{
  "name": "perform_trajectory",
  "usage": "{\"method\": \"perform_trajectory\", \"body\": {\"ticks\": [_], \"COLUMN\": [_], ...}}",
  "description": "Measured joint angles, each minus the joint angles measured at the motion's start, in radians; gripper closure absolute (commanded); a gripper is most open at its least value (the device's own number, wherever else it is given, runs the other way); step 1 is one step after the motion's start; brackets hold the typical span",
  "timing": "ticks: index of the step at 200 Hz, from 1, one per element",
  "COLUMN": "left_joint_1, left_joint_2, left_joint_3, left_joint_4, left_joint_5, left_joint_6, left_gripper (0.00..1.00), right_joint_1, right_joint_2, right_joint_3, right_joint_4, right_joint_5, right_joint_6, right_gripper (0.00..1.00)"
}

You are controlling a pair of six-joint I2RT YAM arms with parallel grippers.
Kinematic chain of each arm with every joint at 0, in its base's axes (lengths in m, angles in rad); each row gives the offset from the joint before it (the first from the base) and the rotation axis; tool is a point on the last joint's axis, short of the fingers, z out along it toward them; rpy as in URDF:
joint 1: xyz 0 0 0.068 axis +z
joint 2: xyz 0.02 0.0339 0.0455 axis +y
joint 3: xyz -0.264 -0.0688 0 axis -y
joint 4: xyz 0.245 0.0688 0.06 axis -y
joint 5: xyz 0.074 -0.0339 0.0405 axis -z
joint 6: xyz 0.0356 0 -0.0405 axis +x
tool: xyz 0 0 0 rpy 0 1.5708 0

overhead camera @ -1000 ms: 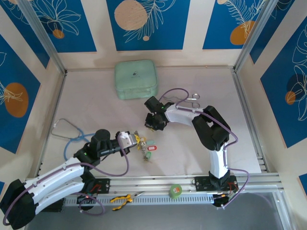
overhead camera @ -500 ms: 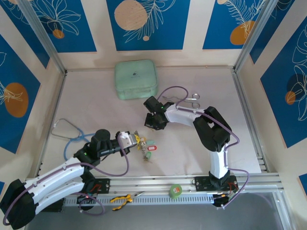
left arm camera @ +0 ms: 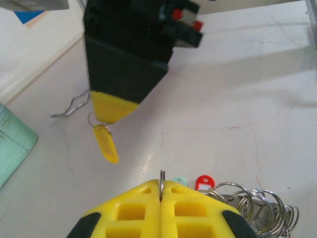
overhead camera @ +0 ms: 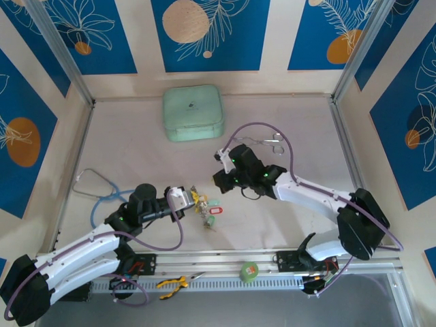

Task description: Put the keys on the keyring

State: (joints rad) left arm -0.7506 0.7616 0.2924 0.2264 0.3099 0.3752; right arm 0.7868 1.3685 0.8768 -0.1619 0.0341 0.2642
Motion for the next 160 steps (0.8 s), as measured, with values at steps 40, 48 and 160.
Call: {"method": "perform_trajectory", "body": {"ticks": [40, 48, 160], "left_joint_1": [0.000, 0.000, 0.000], "left_joint_2": [0.000, 0.000, -0.001], "left_joint_3": [-0.004, -0.006, -0.026], "left_joint_4": [0.006, 0.013, 0.050], "left_joint_5": [0.003, 0.003, 0.011], "left_joint_6": [0.000, 0.000, -0.001], "left_gripper": [1.00, 1.00, 1.00], "right_joint_1": [-0.046, -0.048, -0.024], "right_joint_2": [-0.100, -0.116, -0.087], "right_joint_3": [-0.078, -0.085, -0.064], "right_joint_4": [0.028, 0.032, -0.074], "right_joint_5": [-0.209, -0.238, -0.334], "right_joint_6": [-0.235, -0.269, -0.423], "right_gripper": [1.00, 1.00, 1.00]}}
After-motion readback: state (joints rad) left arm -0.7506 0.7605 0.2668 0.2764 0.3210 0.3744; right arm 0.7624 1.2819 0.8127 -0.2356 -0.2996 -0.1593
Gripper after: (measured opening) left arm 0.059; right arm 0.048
